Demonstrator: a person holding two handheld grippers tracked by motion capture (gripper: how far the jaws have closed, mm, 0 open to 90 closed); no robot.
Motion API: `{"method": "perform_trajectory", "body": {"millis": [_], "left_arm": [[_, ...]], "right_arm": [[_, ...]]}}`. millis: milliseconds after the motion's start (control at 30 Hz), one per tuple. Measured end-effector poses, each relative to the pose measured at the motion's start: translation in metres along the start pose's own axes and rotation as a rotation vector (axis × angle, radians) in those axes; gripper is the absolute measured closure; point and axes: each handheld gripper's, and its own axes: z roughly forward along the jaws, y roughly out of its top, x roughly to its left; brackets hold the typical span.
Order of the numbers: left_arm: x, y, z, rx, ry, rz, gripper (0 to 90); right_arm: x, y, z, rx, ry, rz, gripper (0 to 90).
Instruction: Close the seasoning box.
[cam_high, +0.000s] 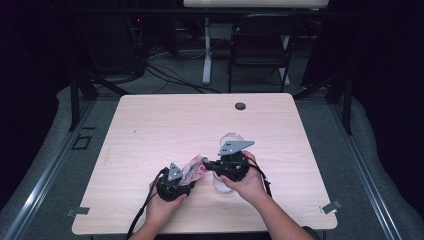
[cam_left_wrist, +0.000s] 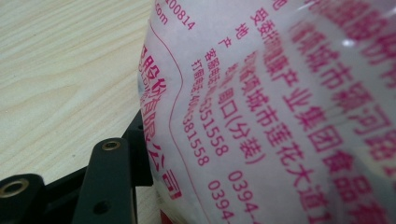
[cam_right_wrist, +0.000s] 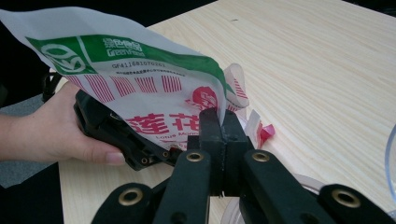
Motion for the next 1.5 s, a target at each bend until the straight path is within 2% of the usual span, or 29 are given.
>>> {"method": "perform_trajectory", "body": {"millis": [233, 500, 633, 767, 1167, 1300, 1500], "left_arm": [[0.0, 0.0, 0.0, 0.002, 0.0, -0.001, 46.9], [-0.001, 0.0, 0.0, -0.003, 0.008, 0.017, 48.6], [-0.002, -0.001, -0.002, -0.021, 0.011, 0.019, 50.9], [-0.001, -0.003, -0.005, -0.054, 0.006, 0.001, 52.9], [0.001, 0.001, -0.013, -0.067, -0.004, 0.004, 57.5], [0.0, 0.003, -0.016, -0.076, 0.008, 0.019, 59.0], [-0.002, 0.007, -0.023, -0.092, 0.048, 0.037, 59.6]], "right_arm": [[0.002, 0.001, 0.001, -0.005, -0.017, -0.011, 90.0], [-0.004, 0.0, -0.001, -0.006, -0.025, 0.012, 90.0], [-0.005, 0.0, -0.002, -0.009, -0.033, 0.019, 90.0], [-0.008, 0.0, -0.003, -0.019, -0.04, 0.029, 90.0], [-0.014, 0.001, -0.006, -0.05, -0.041, 0.053, 90.0], [-0.013, 0.002, -0.008, -0.059, -0.035, 0.046, 90.0], [-0.012, 0.003, -0.013, -0.085, -0.011, 0.05, 90.0]]}}
